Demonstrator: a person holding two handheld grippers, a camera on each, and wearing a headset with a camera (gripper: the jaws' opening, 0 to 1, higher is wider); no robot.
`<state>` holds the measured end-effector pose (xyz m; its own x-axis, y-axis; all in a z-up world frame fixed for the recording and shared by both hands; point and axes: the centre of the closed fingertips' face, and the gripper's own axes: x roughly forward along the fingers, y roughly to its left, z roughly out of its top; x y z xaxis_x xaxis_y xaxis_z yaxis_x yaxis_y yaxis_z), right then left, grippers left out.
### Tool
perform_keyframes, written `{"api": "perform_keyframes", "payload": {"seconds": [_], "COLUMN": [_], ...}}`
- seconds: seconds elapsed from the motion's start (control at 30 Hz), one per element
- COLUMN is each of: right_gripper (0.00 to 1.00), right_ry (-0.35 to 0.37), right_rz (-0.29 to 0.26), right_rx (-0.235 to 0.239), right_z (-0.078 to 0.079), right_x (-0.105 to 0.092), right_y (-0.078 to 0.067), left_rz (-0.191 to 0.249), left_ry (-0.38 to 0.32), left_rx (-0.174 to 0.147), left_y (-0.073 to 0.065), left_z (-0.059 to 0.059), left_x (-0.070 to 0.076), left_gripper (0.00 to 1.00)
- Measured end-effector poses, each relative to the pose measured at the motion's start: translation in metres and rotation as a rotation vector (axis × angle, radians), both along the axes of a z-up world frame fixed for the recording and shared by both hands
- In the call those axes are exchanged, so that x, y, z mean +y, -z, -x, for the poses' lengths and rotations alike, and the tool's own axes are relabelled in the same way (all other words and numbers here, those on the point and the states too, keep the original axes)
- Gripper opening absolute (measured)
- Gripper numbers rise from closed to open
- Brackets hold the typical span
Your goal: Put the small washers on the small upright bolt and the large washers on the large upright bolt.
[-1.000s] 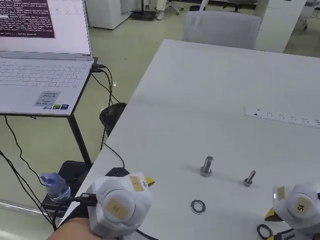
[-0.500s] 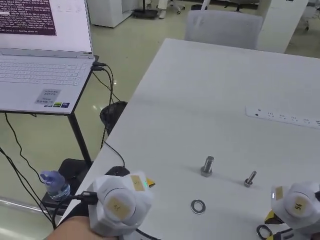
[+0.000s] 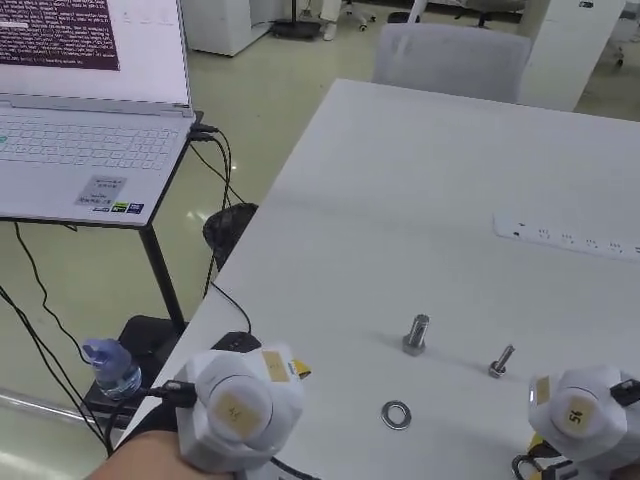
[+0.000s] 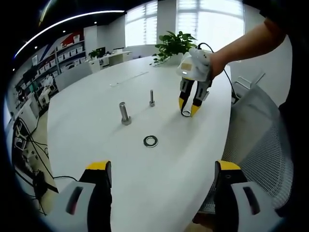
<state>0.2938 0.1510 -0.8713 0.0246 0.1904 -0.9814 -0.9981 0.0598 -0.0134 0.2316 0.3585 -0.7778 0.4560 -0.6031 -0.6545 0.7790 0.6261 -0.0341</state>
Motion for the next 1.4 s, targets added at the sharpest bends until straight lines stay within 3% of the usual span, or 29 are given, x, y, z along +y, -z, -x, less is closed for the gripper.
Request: {"api": "perform_keyframes", "payload": {"seconds": [0.5,0.9,1.4], "right_gripper": [0.21,0.21,0.21], "right_ry": [0.010,0.015,0.020], "right_rz": [-0.004,-0.010,-0.013], "right_rx": [0.014,0.030,0.004], "right_z": [0.002,-0.004,-0.024], "right_x": [0.001,0.004,0.004], "right_y": [-0.002,-0.025,-0.064], "left_rz": [-0.013,-0.015,-0.019], "left_ry": [-0.001,-0.014,-0.020], "left_rx": [0.001,-0.005,-0.010], "left_y": [0.000,0.000,-0.001], "left_z": [0.007,0.010,0.012], "left_x": [-0.002,-0.002,-0.001], "left_gripper": [0.86,0.86,0.86]}}
